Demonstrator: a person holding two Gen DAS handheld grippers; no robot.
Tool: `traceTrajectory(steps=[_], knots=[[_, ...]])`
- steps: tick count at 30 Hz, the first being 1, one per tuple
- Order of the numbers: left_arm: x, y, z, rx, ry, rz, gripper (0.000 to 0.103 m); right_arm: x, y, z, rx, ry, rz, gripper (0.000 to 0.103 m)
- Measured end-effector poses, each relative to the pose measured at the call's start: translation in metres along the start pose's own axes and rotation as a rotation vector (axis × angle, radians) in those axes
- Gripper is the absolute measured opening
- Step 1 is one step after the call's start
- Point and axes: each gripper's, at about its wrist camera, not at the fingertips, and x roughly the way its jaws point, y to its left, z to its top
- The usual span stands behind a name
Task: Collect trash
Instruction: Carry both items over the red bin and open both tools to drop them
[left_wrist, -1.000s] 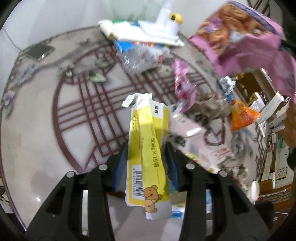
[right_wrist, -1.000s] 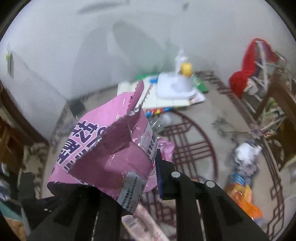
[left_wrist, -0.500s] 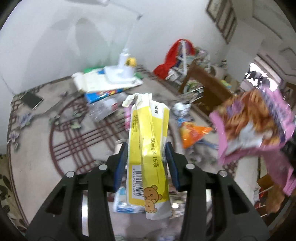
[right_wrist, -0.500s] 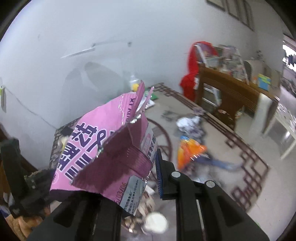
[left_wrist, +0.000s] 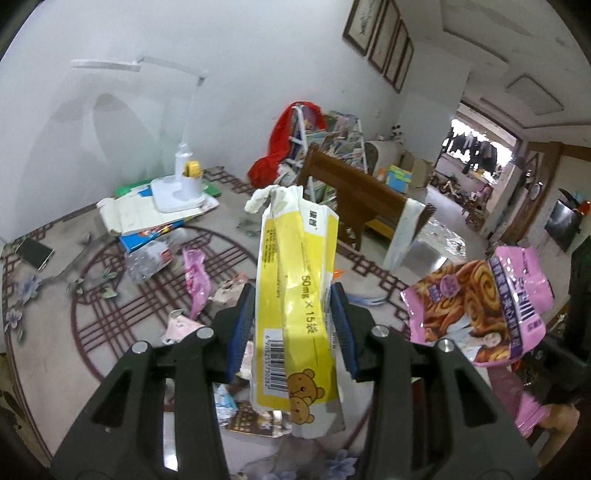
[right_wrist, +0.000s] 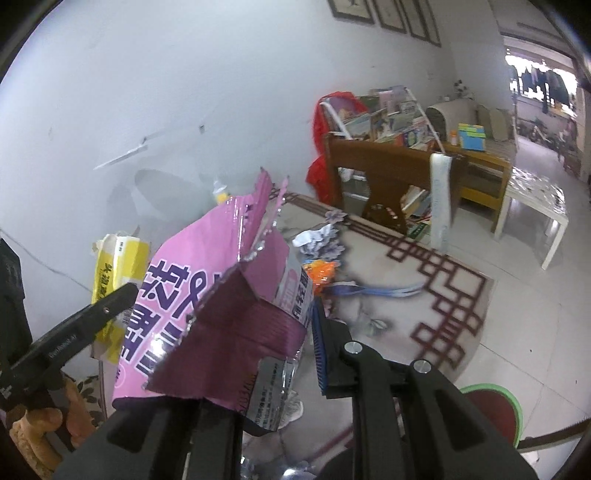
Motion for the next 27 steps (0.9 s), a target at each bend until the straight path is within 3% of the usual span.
traceTrajectory(steps=[12,27], knots=[[0.016,-0.059,-0.008,0.055,0.046,-0.141,0.041,-0.038,-0.060,-0.021,0.093,-0.022,-0.134,0.016],[0.062,-0.180,-0.052,0.190,0.203,-0.369,0.041,-0.083,-0.164,-0.079,0.297,0.009,-0.363,0.016]])
